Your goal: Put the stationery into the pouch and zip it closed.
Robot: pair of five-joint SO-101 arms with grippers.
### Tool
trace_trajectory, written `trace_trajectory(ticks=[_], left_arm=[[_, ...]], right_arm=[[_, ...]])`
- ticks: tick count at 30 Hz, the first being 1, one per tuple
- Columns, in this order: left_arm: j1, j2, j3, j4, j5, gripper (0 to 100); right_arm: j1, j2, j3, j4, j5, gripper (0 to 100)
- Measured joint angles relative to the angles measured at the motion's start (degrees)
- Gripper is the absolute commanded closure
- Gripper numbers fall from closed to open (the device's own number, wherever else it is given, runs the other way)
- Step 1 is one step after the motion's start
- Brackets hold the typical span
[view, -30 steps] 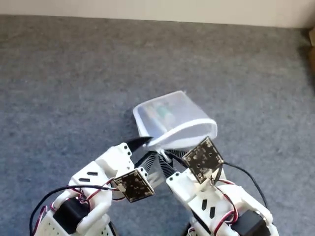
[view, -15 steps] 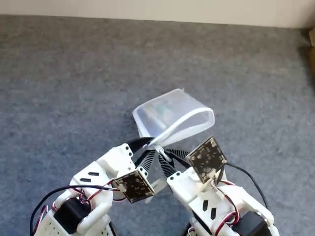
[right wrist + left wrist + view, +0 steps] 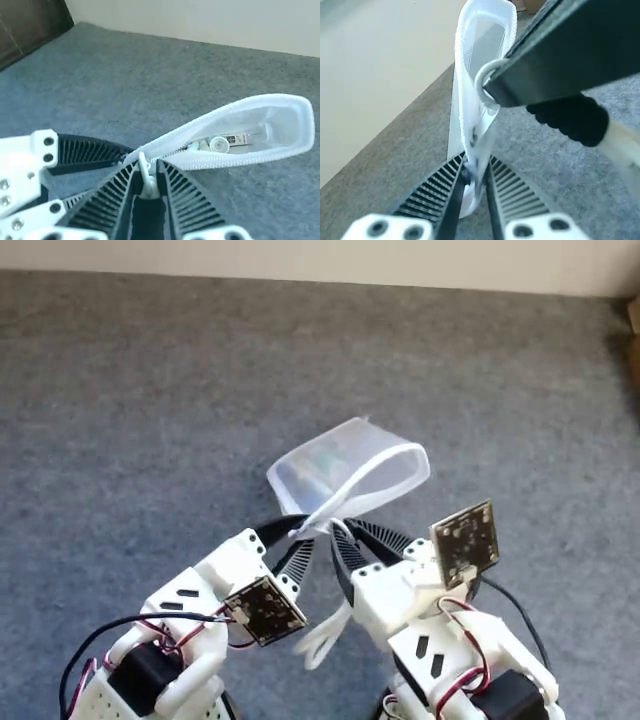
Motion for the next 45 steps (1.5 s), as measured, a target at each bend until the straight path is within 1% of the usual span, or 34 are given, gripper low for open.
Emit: trace_trajectory(ticks=[8, 14, 20, 23, 24, 29, 31, 34, 38, 40, 45], left_arm=[[0.00, -0.09, 0.00, 0.26, 0.00, 99], [0.00, 0.09, 0.00, 0.26, 0.09, 99], [-0.70, 0.00, 0.00, 0.26, 0.09, 99], [-1.23, 0.00, 0.00, 0.26, 0.09, 99], [-1.23, 0.00, 0.00, 0.26, 0.09, 99], [-3.60, -0.18, -0.09, 0.26, 1.14, 99], [-4.75, -0.18, -0.18, 0.26, 1.93, 99], [-5.89, -0.18, -0.18, 0.26, 2.37, 99], [-5.89, -0.18, -0.18, 0.26, 2.64, 99], [-6.33, -0.18, -0.18, 0.26, 2.73, 99], [-6.42, -0.18, -0.18, 0.26, 2.73, 99]], right_arm=[[0.62, -0.53, -0.09, -2.37, -6.95, 99.4], [1.05, -0.53, -2.37, -5.54, -9.05, 99.4], [1.32, -0.53, -2.46, -6.95, -9.23, 99.3], [1.32, -0.53, -2.46, -6.95, -5.71, 98.8], [1.32, -0.53, -2.46, -6.95, -4.22, 97.3], [1.32, -0.62, -0.09, -6.42, 2.11, 79.6], [1.32, -0.62, 1.58, -4.92, 2.99, 75.8], [-0.35, -0.53, 3.16, -2.29, 3.96, 75.7], [-6.95, -0.53, 7.47, -1.14, 10.37, 75.7], [-9.14, -0.53, 9.76, -1.14, 12.40, 75.7], [-11.96, -0.53, 10.99, -1.14, 13.36, 75.7]])
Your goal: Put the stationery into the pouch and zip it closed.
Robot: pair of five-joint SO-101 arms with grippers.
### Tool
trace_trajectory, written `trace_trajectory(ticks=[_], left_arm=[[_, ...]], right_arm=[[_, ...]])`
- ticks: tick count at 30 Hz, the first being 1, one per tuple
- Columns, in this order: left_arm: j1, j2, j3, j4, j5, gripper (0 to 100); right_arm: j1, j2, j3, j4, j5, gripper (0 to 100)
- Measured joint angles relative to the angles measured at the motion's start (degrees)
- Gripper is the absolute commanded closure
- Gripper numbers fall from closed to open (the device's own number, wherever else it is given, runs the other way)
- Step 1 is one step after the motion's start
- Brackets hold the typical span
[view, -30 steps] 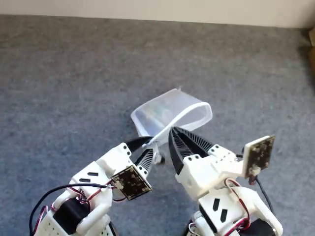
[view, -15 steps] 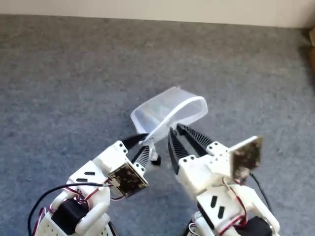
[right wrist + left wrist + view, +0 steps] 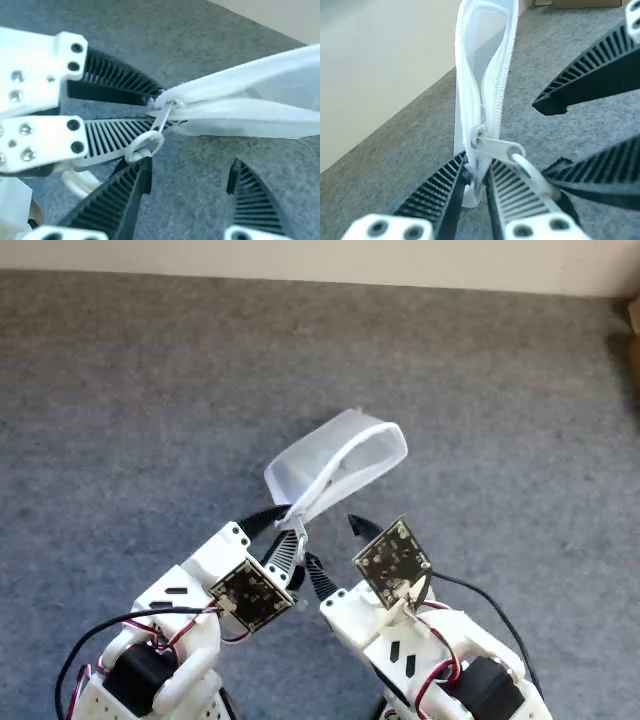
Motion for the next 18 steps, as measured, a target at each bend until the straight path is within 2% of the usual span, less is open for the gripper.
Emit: trace_trajectory(ticks=[7, 14, 18], left_arm=[[0.00, 0.00, 0.00, 0.00, 0.00, 99], [0.00, 0.00, 0.00, 0.00, 0.00, 99], [0.00, 0.00, 0.00, 0.00, 0.00, 99]], right_arm=[[-0.62, -0.09, 0.18, 0.35, 0.00, 75.7], [-1.41, -0.09, -2.81, 9.14, 0.35, 75.7], [-1.76, -0.09, -4.92, 9.93, 0.35, 75.7]])
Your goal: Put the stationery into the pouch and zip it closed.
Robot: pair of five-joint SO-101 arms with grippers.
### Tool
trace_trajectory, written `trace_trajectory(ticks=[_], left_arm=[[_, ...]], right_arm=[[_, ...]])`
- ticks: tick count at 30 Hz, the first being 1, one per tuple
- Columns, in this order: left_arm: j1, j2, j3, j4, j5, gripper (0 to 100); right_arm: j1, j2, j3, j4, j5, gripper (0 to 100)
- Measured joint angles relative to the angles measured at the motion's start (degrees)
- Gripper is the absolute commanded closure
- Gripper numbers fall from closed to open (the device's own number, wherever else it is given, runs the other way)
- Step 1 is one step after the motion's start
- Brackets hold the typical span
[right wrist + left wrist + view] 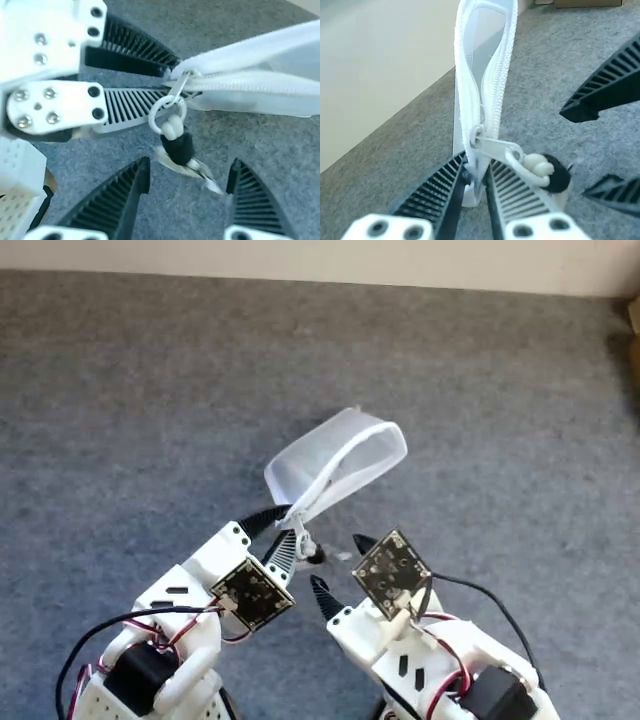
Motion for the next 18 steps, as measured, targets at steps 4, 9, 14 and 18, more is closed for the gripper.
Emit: trace_trajectory(ticks=[4, 9, 14, 18], left_arm=[[0.00, 0.00, 0.00, 0.00, 0.00, 99], [0.00, 0.00, 0.00, 0.00, 0.00, 99], [0.00, 0.00, 0.00, 0.00, 0.00, 99], [0.00, 0.00, 0.00, 0.00, 0.00, 99]], right_arm=[[-2.02, 0.00, 0.00, 0.00, 0.00, 75.7], [-4.13, 0.00, 4.75, -5.71, 0.00, 75.7], [-4.04, 0.62, 11.87, -13.54, 0.00, 75.7], [-1.41, 0.62, 12.40, -17.05, 0.00, 84.1]])
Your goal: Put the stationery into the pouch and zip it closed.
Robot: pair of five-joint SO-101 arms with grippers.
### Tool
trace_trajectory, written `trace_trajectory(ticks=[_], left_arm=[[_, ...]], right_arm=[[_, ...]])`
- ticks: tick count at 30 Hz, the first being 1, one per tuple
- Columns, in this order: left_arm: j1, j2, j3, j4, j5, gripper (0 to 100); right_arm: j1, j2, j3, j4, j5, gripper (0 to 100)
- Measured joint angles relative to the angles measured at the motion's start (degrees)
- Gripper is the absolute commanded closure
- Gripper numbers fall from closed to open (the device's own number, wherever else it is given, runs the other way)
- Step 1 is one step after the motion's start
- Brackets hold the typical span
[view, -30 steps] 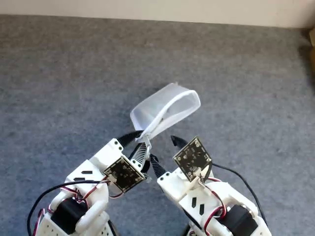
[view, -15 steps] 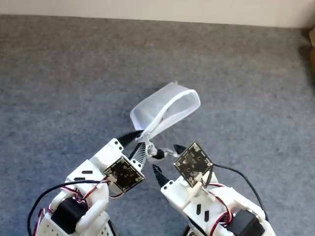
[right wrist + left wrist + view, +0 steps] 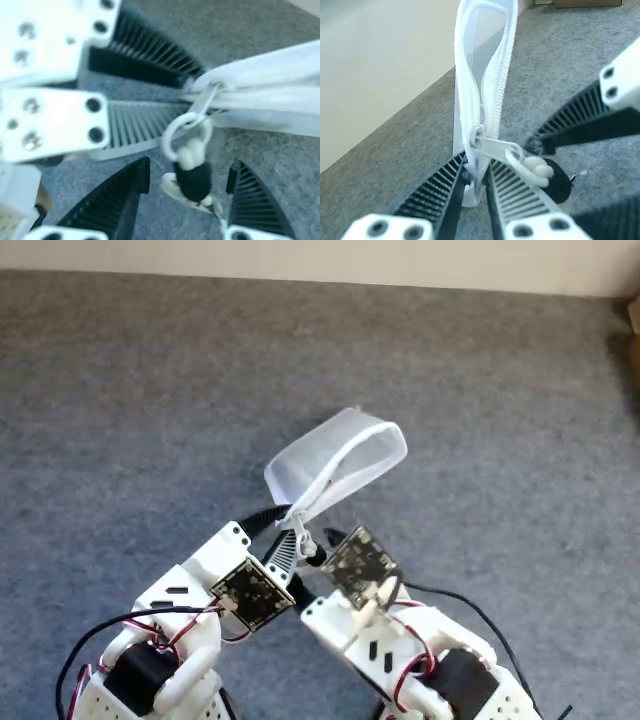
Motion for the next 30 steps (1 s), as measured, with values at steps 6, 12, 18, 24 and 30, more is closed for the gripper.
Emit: trace_trajectory(ticks=[6, 12, 18, 24, 30], left_arm=[[0.00, 0.00, 0.00, 0.00, 0.00, 99], [0.00, 0.00, 0.00, 0.00, 0.00, 99], [0.00, 0.00, 0.00, 0.00, 0.00, 99], [0.00, 0.00, 0.00, 0.00, 0.00, 99], [0.00, 0.00, 0.00, -0.35, 0.00, 99]], right_arm=[[3.96, 0.00, 0.00, -2.29, 1.14, 99.1], [6.59, -0.09, -3.16, 2.20, 3.87, 99.4], [7.30, -0.53, -12.84, 10.90, 3.96, 99.4], [7.91, 0.00, -14.68, 11.25, 4.13, 99.4], [18.02, 0.18, -14.24, 3.60, 4.48, 99.4]])
